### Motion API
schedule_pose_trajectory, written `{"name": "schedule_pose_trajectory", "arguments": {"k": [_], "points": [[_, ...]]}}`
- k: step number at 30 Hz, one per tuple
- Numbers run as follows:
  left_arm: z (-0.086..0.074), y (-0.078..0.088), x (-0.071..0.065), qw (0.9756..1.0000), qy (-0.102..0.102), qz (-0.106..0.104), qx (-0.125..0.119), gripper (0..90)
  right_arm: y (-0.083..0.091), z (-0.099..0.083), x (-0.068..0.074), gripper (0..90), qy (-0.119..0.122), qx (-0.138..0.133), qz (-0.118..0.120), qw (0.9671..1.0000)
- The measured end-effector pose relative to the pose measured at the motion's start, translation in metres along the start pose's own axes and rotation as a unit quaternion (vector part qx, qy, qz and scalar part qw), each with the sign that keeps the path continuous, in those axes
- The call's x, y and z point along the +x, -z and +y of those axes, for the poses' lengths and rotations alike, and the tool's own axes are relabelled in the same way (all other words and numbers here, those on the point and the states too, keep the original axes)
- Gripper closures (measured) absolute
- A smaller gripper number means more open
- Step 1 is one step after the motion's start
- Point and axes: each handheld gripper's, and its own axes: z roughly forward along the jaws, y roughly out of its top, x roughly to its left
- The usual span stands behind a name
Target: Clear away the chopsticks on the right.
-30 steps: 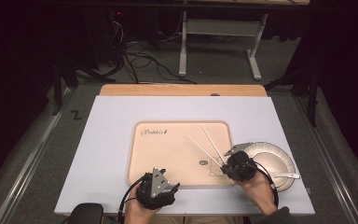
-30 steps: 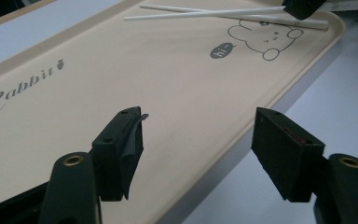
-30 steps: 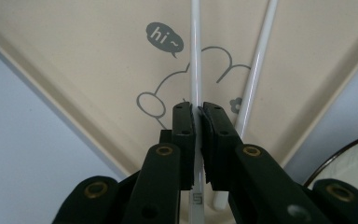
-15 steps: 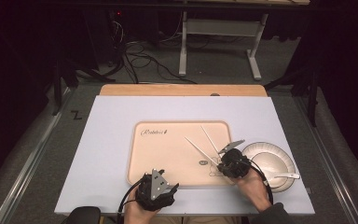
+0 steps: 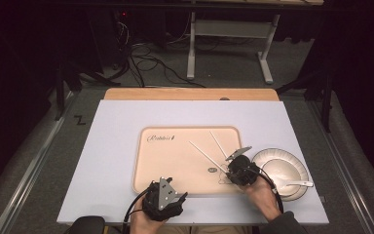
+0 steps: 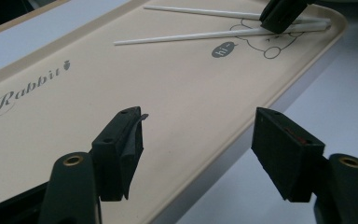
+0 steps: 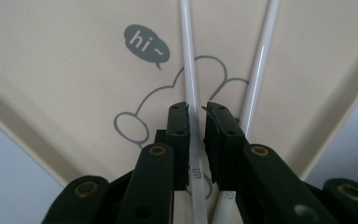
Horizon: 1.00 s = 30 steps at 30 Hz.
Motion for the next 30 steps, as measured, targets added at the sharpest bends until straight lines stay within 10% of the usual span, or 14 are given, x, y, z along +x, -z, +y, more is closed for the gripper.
{"name": "schedule_pose_trajectory", "arguments": {"k": [15, 30], "points": [[-0.001, 0.000, 0.000, 1.0000, -0.001, 0.002, -0.001, 33.8, -0.010, 0.016, 0.012, 90.0, 0.019, -0.013, 0.025, 0.9994], [-0.002, 0.004, 0.001, 0.9999, 0.000, 0.010, -0.003, 33.7, -0.021, 0.022, 0.004, 84.9, -0.003, -0.021, -0.035, 0.9992]]}}
